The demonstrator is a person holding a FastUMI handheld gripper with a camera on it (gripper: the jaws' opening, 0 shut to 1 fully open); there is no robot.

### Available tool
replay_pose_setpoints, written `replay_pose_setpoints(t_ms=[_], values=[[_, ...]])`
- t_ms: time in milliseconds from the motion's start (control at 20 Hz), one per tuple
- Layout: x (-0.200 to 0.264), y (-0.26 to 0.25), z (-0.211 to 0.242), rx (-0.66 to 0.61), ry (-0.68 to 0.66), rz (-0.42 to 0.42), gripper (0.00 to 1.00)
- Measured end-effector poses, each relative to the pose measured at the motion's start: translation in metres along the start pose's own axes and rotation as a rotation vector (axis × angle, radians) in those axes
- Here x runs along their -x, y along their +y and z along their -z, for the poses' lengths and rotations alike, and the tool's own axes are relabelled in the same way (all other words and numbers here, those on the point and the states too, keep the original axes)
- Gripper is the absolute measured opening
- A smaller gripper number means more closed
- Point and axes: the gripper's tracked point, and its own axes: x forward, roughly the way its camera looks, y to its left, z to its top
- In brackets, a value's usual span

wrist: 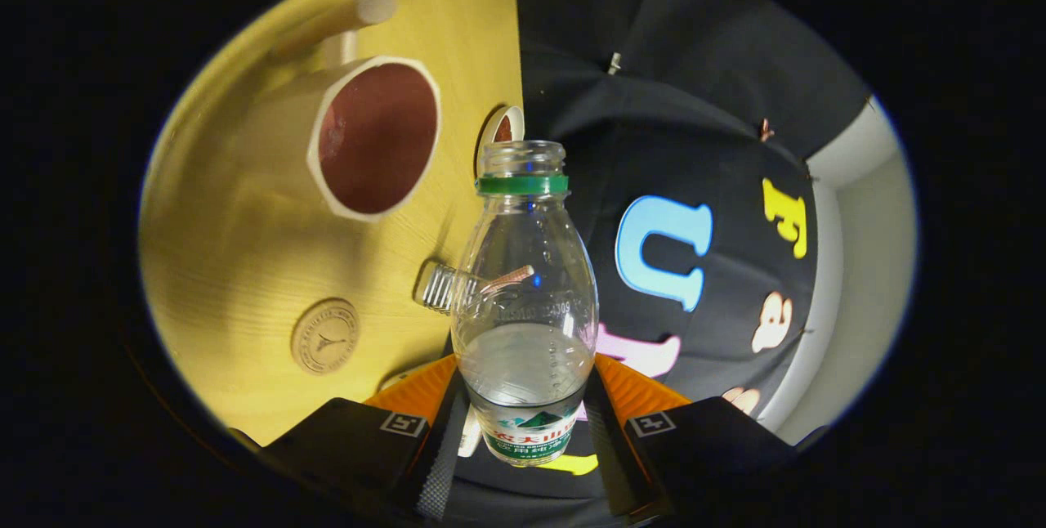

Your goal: Take the bottle from table, then pour the juice into the cup, finally place the bottle on the coaster

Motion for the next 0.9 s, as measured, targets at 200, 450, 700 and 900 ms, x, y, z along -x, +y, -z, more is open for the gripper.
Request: replay_pose_setpoints(t_ms=[200, 450, 700, 900], values=[[0.009, 0.009, -0.001, -0.297, 0.023, -0.068, 0.74], [0.017, 0.005, -0.027, -0.632, -0.051, -0.122, 0.75], [0.023, -0.016, -0.039, -0.975, -0.115, -0.110, 0.75], [0.015, -0.031, -0.029, -1.157, -0.138, -0.109, 0.75]])
